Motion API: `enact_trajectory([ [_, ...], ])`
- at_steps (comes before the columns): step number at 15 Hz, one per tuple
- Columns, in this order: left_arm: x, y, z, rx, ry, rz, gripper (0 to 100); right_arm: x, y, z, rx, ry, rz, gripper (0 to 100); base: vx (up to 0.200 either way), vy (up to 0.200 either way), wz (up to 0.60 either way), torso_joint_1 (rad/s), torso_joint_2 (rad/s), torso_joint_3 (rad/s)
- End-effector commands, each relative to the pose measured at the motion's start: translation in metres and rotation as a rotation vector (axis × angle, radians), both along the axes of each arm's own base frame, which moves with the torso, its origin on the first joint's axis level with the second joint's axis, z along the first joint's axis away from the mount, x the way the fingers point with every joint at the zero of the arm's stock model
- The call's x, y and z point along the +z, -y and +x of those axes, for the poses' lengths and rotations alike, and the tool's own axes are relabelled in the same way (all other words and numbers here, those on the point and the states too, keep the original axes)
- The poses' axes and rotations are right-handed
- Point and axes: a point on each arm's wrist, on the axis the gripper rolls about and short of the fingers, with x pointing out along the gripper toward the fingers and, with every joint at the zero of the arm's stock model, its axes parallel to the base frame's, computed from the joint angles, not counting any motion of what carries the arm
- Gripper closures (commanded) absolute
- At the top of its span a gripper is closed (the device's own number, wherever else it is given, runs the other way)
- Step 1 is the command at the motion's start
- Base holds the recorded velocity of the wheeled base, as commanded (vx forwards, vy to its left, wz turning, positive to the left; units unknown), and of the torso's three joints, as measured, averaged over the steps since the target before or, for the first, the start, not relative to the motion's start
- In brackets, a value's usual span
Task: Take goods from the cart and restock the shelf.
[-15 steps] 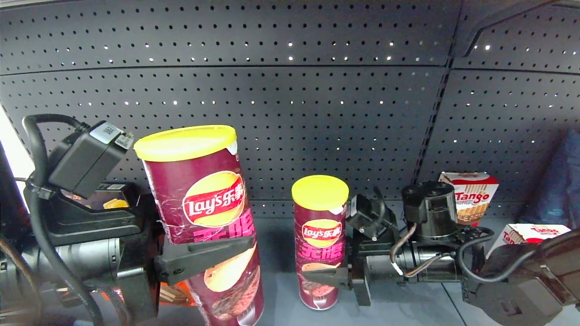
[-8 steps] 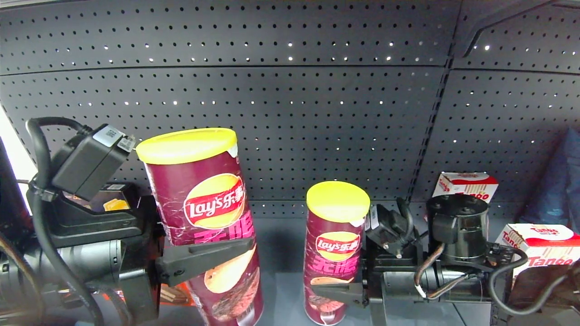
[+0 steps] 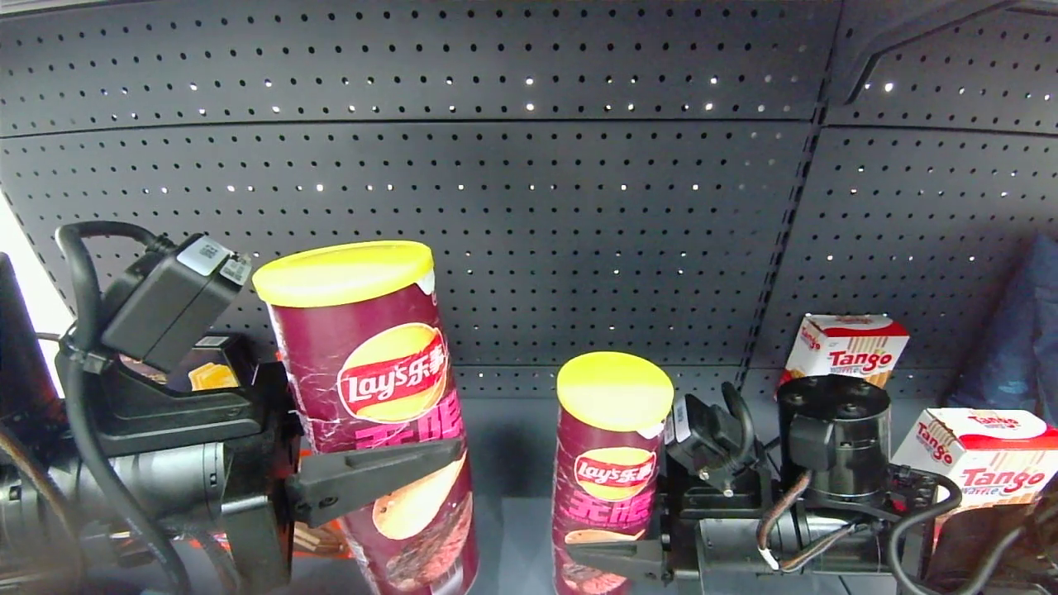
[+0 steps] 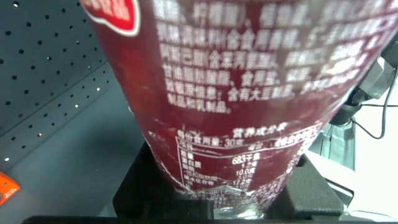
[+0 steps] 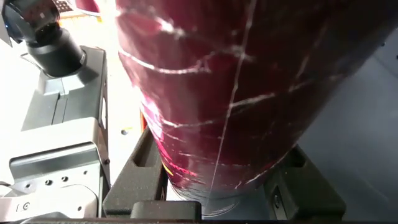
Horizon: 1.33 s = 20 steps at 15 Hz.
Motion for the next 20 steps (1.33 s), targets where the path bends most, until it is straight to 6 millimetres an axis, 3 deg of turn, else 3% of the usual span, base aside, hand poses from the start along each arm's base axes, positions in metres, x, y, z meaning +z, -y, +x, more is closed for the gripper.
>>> enact_trajectory([
  [1, -0.001, 0.0, 0.0, 0.001, -0.003, 0.001, 100, -0.008, -0.003, 0.003, 0.001, -0.016, -0.013, 100, 0.0, 0.0, 0.0, 0.0, 0.0, 0.0],
  [11, -0.005, -0.004, 0.001, 0.017, -0.015, 0.008, 100, -0.015, -0.003, 0.002, 0.004, -0.037, -0.031, 100, 0.0, 0.0, 0.0, 0.0, 0.0, 0.0],
  [12, -0.005, -0.004, 0.001, 0.017, -0.015, 0.008, 100, -0.016, -0.002, 0.001, 0.004, -0.04, -0.035, 0, 0.0, 0.0, 0.0, 0.0, 0.0, 0.0],
  [20, -0.006, -0.004, 0.0, 0.016, -0.018, 0.01, 100, -0.015, 0.008, -0.008, 0.0, -0.047, -0.041, 0, 0.0, 0.0, 0.0, 0.0, 0.0, 0.0],
])
